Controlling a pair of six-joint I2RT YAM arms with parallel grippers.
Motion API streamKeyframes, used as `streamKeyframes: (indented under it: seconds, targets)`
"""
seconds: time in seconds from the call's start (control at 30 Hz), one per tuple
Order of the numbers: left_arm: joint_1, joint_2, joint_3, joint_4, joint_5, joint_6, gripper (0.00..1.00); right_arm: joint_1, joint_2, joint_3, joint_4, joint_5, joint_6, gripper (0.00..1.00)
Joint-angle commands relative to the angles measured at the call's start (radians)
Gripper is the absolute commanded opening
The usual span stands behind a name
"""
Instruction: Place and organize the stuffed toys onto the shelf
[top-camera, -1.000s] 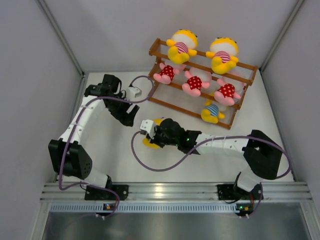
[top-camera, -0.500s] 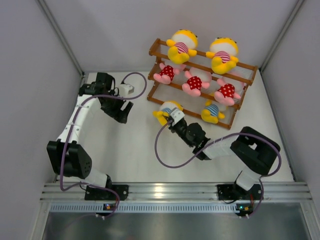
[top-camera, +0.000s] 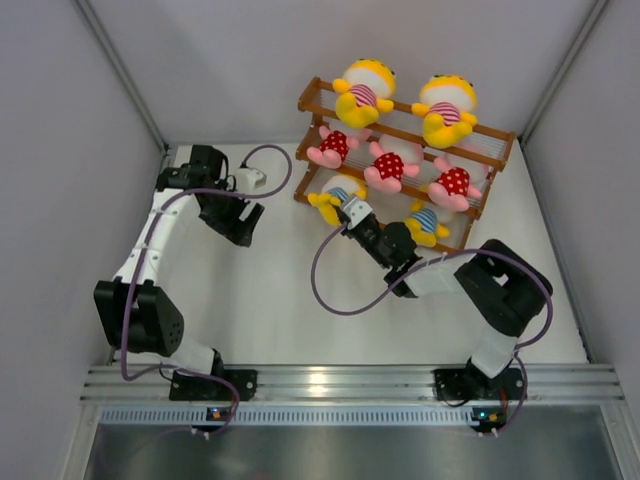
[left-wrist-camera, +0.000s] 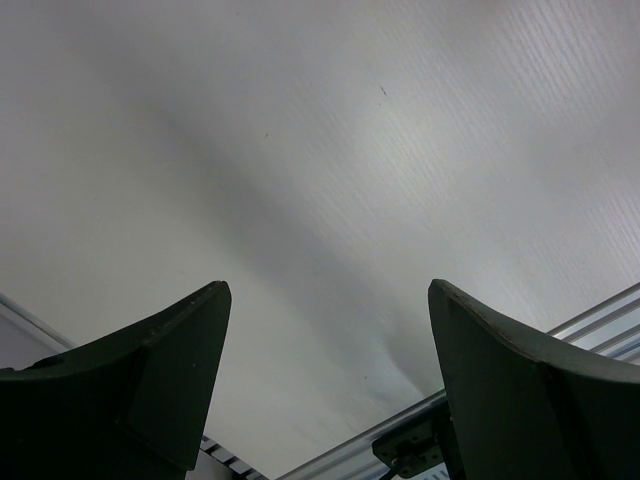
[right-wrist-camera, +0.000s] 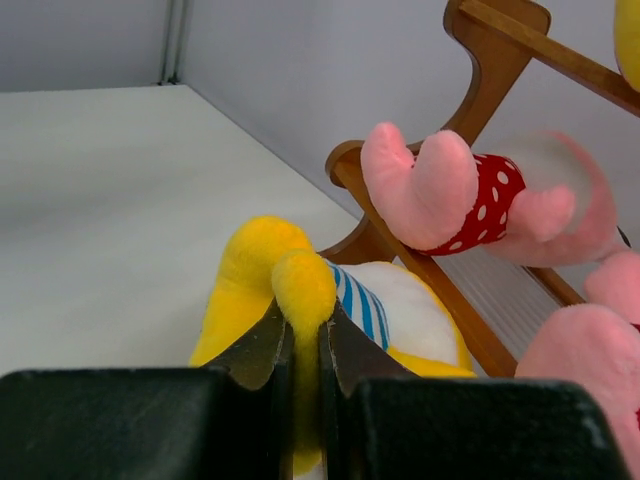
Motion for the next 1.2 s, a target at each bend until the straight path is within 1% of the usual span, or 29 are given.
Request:
streamKeyframes:
  seconds: [0.0, 0.17, 0.27, 0.3, 0.37, 0.47, 0.6, 0.67, 0.77, 0.93, 1.0, 1.03, 1.07, 1.1, 1.13, 1.17]
  targets:
    - [0.007, 0.018, 0.017, -0.009, 0.007, 0.011, 0.86, -0.015, -0.054, 0.051, 0.025, -0.095, -0.046, 0.00]
    - [0.010, 0.022, 0.023, -0.011, 0.019, 0.008, 0.86, -0.070, 0.009, 0.047, 0.002, -0.095, -0.016, 0.00]
    - [0.012, 0.016, 0.018, -0.009, 0.012, 0.013, 0.86, -0.075, 0.060, 0.063, -0.041, -0.047, -0.031, 0.00]
    - [0.013, 0.016, 0.017, -0.009, 0.010, 0.014, 0.86, -0.078, 0.072, 0.066, -0.047, -0.009, -0.036, 0.00]
    - [0.015, 0.010, 0.015, -0.011, 0.007, 0.017, 0.86, -0.089, 0.106, 0.082, -0.079, -0.001, -0.040, 0.00]
    - [0.018, 0.003, 0.011, -0.009, 0.007, 0.025, 0.86, -0.100, 0.135, 0.111, -0.172, 0.040, -0.060, 0.00]
    - [0.021, 0.004, 0.009, -0.009, 0.007, 0.025, 0.86, -0.101, 0.152, 0.122, -0.177, 0.100, -0.080, 0.00]
    - [0.021, 0.007, 0.011, -0.009, 0.009, 0.023, 0.86, -0.109, 0.161, 0.158, -0.219, 0.105, -0.085, 0.00]
    - [0.021, 0.007, 0.015, -0.011, 0.012, 0.022, 0.86, -0.121, 0.181, 0.223, -0.358, 0.096, -0.100, 0.00]
    - [0.023, 0.004, 0.015, -0.009, 0.009, 0.027, 0.86, -0.138, 0.198, 0.277, -0.444, 0.057, -0.118, 0.01]
    - [0.023, 0.004, 0.015, -0.009, 0.004, 0.030, 0.86, -0.137, 0.195, 0.268, -0.440, 0.057, -0.118, 0.05]
    - [0.023, 0.006, 0.015, -0.009, 0.004, 0.030, 0.86, -0.138, 0.189, 0.264, -0.431, 0.056, -0.117, 0.16]
    - [0.024, 0.004, 0.015, -0.009, 0.003, 0.031, 0.86, -0.137, 0.187, 0.260, -0.435, 0.056, -0.117, 0.23]
    - [0.024, 0.004, 0.015, -0.011, 0.001, 0.033, 0.86, -0.138, 0.186, 0.260, -0.444, 0.051, -0.123, 0.28]
    - [0.026, 0.004, 0.014, -0.009, 0.001, 0.036, 0.86, -0.137, 0.180, 0.263, -0.481, 0.045, -0.129, 0.35]
    - [0.024, 0.001, 0.014, -0.009, 0.000, 0.037, 0.86, -0.138, 0.177, 0.267, -0.496, 0.040, -0.134, 0.39]
